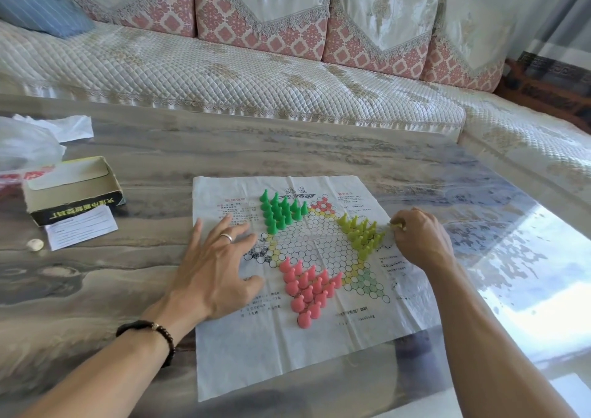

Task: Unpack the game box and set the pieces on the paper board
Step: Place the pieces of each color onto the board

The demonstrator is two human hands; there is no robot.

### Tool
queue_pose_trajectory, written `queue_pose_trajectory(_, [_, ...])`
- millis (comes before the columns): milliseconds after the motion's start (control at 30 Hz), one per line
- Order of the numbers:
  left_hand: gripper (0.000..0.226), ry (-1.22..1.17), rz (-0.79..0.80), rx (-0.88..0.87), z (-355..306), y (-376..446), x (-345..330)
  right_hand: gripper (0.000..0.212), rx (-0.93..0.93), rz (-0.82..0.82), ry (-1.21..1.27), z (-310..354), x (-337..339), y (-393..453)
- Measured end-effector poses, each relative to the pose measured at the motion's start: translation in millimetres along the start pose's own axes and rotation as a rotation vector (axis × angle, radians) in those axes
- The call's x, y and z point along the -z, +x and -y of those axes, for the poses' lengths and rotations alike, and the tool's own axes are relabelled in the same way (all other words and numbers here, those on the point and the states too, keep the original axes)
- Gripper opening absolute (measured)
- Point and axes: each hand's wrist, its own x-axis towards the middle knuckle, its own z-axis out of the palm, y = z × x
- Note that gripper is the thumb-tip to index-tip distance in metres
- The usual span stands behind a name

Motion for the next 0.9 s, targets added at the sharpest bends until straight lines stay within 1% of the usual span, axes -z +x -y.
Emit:
queue_pose_trajectory(67, [0.085, -0.041, -0.010, 0.001, 0.6, -0.4, 0.2, 0.014, -0.023, -0.013, 0.094, -1.6, 1.5, -1.5])
queue_pose_trajectory(200, [0.087, -0.082, -0.022, -0.006, 2.1, -0.8, 0.4, 0.008, -0.100, -0.034, 0.405, -0.1, 7.8, -5.0])
queue_pose_trajectory(267, [0.090, -0.092, -0.006, -0.013, 3.3, 0.2, -0.1, 0.005, -0.120, -0.043, 0.480, -0.8, 9.4, -6.1])
queue_pose_trajectory(333, [0.094, -0.106, 0.003, -0.021, 5.4, 1.5, -0.5, 0.001, -0.131, -0.005, 0.527, -1.3, 8.4, -6.4])
queue_pose_trajectory(433, [0.105, -0.122, 0.012, -0.043, 8.7, 3.4, 0.2, 0.004, -0.113, 0.042, 0.502, -0.9, 4.4, -7.0])
queue_pose_trajectory(533, [0.109, -0.130, 0.019, -0.058, 11.1, 3.5, 1.2, 0.005, -0.077, 0.051, 0.447, 0.1, 3.4, -7.6])
queue_pose_trajectory(667, [0.106, -0.129, -0.014, -0.081, 11.1, 1.8, 0.0, 0.005, -0.044, 0.094, 0.405, 2.8, 5.9, -8.8])
queue_pose_trajectory(800, [0.098, -0.125, -0.069, -0.107, 10.0, -2.3, -3.0, 0.006, -0.029, 0.107, 0.385, 4.0, 7.3, -9.4])
queue_pose_trajectory(900, [0.093, -0.119, -0.090, -0.112, 9.2, -3.9, -4.2, 0.017, -0.072, 0.133, 0.417, 0.9, 11.1, -10.9])
